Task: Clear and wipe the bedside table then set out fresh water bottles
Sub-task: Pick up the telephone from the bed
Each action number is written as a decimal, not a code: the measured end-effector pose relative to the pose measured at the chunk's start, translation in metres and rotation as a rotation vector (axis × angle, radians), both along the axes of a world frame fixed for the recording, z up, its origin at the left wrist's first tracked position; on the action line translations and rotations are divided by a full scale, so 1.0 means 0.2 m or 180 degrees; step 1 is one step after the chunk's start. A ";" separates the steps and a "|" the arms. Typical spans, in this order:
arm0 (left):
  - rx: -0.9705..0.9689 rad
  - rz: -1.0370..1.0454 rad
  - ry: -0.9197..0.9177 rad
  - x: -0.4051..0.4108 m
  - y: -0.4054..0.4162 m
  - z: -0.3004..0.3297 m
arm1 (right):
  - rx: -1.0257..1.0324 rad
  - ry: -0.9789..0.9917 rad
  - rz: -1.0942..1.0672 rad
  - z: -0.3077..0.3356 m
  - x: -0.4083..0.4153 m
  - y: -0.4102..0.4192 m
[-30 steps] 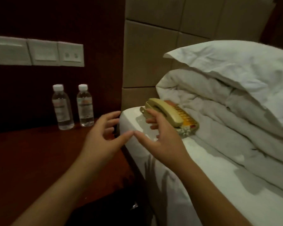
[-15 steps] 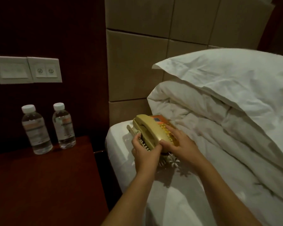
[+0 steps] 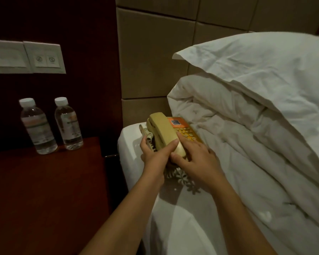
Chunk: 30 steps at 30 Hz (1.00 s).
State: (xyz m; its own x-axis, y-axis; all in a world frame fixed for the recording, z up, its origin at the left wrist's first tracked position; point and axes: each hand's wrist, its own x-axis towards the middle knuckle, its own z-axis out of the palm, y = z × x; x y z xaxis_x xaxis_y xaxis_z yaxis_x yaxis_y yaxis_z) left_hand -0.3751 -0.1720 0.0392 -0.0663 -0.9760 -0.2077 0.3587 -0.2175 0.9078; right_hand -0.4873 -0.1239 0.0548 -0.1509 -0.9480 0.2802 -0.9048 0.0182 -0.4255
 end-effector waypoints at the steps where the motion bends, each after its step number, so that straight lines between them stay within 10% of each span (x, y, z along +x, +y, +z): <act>1: 0.0025 0.0064 0.0027 0.00 0.01 0.01 | -0.0028 -0.0057 0.0040 0.00 0.00 0.01; 30: -0.0339 0.0294 -0.0070 0.49 0.20 0.07 | 0.0359 0.0278 0.0046 0.09 0.40 0.16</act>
State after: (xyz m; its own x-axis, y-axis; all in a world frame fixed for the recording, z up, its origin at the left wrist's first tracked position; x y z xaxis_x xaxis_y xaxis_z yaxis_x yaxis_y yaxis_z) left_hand -0.2777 -0.1326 0.0529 0.0283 -0.9943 -0.1030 0.3524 -0.0865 0.9318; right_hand -0.4065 -0.0913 0.0725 -0.1168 -0.9761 0.1831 -0.9388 0.0483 -0.3411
